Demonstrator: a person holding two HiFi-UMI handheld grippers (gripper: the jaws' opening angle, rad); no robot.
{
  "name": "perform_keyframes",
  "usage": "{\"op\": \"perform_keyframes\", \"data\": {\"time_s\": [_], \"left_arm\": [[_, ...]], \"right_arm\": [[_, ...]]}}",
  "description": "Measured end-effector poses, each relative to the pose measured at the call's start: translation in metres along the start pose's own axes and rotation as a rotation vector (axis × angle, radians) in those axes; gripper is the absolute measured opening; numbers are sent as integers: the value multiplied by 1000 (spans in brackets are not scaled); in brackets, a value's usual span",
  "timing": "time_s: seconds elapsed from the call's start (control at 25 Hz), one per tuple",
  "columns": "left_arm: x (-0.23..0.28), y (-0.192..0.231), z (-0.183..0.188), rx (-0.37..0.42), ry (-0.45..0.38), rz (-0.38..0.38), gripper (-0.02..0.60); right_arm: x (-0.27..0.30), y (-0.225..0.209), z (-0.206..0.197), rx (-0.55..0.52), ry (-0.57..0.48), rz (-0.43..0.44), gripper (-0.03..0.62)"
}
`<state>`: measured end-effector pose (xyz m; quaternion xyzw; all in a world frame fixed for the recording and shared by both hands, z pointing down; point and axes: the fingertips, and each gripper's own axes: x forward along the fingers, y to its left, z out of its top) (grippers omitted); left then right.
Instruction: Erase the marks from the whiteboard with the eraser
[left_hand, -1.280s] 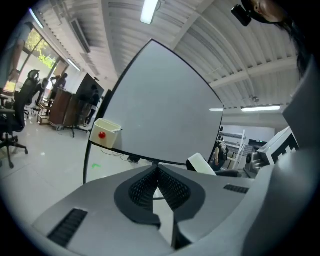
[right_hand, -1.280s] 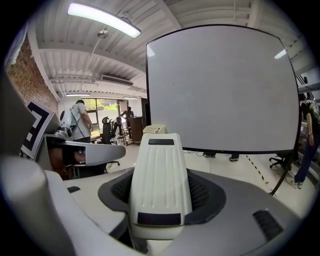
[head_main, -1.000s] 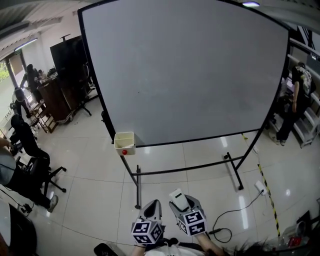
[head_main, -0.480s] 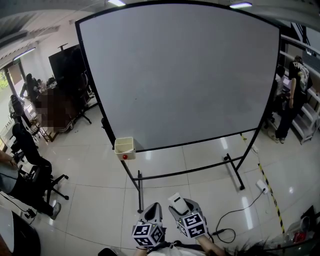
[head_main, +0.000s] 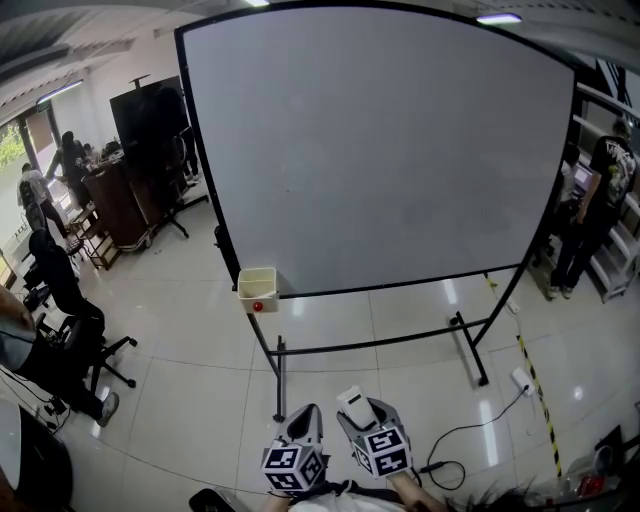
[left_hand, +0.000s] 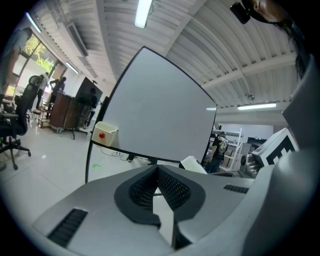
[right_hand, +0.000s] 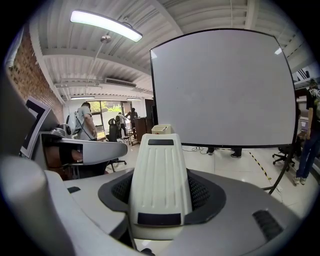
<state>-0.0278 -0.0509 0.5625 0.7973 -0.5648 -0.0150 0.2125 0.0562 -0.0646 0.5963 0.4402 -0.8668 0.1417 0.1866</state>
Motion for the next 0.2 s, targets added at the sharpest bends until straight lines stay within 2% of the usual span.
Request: {"op": "perform_keyframes", "data": {"time_s": [0.2], "left_arm": [[-3, 0, 0, 4, 2, -8, -21]], "right_arm": [[-1, 4, 1, -1, -3, -5, 272]]}}
